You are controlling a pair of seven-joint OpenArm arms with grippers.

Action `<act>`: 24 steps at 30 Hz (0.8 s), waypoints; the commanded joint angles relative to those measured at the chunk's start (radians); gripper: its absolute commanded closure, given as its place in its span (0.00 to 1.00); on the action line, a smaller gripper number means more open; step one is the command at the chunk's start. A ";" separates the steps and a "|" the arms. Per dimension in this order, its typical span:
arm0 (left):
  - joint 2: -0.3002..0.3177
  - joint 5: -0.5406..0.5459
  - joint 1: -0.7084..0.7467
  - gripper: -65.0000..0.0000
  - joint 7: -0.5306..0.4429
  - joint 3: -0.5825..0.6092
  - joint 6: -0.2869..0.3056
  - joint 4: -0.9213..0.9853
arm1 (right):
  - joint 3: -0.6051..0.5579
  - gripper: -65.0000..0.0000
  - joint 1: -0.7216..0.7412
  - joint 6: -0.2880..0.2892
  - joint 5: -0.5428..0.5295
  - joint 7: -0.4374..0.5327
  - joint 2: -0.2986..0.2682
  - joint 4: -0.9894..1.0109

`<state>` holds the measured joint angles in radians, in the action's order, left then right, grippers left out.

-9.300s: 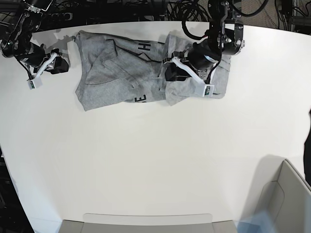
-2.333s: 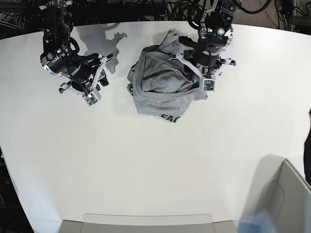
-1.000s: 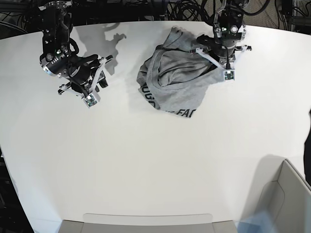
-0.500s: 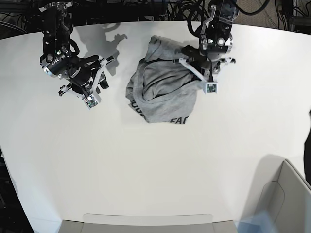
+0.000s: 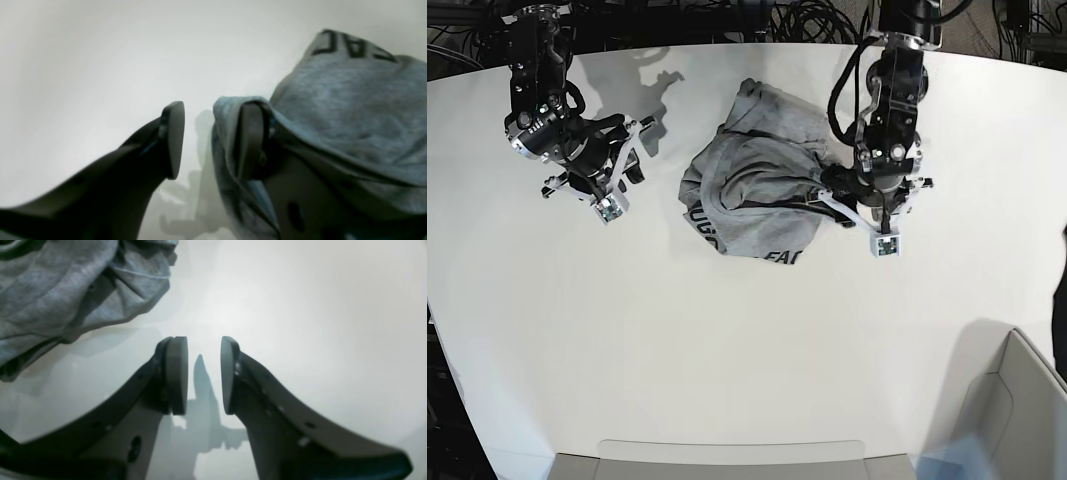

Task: Fold the T-shirt properly
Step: 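Grasp the bundle's edge with the left gripper and fold it over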

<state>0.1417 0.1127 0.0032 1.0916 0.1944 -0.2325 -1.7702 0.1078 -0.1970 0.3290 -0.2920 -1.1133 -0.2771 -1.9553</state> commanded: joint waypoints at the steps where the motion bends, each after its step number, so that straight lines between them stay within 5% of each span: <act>1: 0.006 -0.006 -0.022 0.62 0.000 -0.005 -0.001 -0.038 | 0.003 0.74 0.009 0.002 -0.011 0.019 -0.011 -0.017; 12: 0.057 -0.008 0.284 0.62 0.091 -0.011 -0.001 -0.237 | 0.005 0.74 0.006 0.002 -0.009 0.019 -0.015 -0.017; 24: 0.054 -0.009 0.312 0.62 0.094 -0.011 -0.006 -0.271 | 0.007 0.74 0.009 0.002 -0.009 0.019 -0.020 -0.017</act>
<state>0.1913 0.1085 0.3157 1.1893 0.1867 -0.2325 -2.0232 0.1081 -0.1974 0.3286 -0.2932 -1.1095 -0.2855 -1.9553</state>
